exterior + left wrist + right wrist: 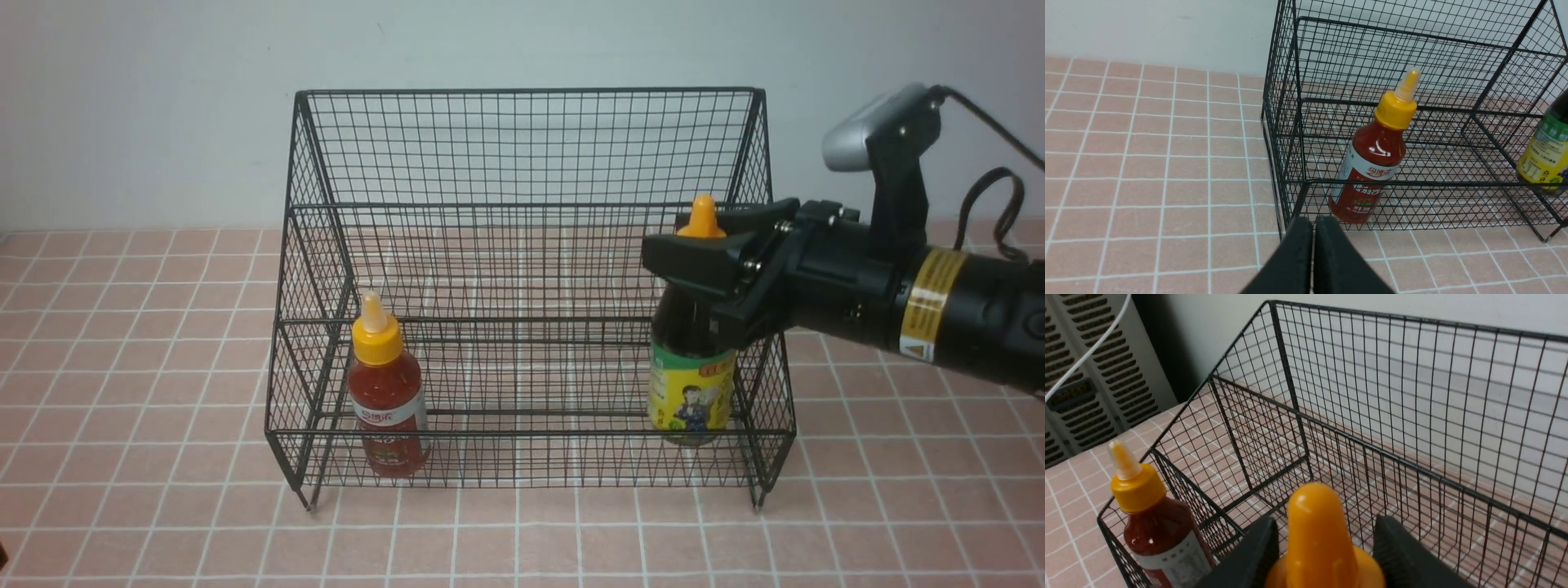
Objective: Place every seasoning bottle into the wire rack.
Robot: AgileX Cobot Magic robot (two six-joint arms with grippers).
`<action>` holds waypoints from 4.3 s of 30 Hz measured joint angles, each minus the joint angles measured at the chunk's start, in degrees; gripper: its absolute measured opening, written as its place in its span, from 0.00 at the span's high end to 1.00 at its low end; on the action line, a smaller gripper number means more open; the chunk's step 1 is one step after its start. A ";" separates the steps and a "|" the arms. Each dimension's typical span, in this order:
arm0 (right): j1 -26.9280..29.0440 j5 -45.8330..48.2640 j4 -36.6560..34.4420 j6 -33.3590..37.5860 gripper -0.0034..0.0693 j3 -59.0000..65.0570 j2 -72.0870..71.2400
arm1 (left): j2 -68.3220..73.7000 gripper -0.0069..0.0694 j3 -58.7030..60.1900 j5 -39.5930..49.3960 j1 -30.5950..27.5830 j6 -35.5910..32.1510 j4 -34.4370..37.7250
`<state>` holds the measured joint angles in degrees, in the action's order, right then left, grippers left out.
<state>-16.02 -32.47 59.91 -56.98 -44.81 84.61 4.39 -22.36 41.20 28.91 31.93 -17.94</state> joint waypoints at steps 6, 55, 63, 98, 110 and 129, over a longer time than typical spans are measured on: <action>0.00 2.43 6.34 -5.94 0.56 0.00 0.29 | 0.00 0.92 0.00 0.32 0.00 0.00 0.00; 0.00 29.43 38.81 -51.82 0.97 8.94 -56.05 | 0.00 0.92 0.00 0.61 0.00 0.00 -1.92; 0.00 29.54 40.12 -52.73 0.97 23.38 -65.19 | 0.00 0.92 0.00 0.61 0.00 0.00 -2.19; 0.00 26.40 40.27 -52.73 0.97 29.51 -70.45 | 0.00 0.92 0.00 0.61 0.00 0.00 -2.42; 0.00 26.40 40.27 -52.69 0.97 29.51 -70.45 | 0.00 0.92 0.00 0.61 0.00 0.00 -2.42; 0.00 26.36 40.27 -52.69 0.97 29.55 -70.45 | -0.86 0.92 2.03 -5.62 -11.97 -27.55 11.74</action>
<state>-16.02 -6.12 100.17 -109.67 -15.26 14.17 3.53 -20.33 35.58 16.93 4.39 -6.20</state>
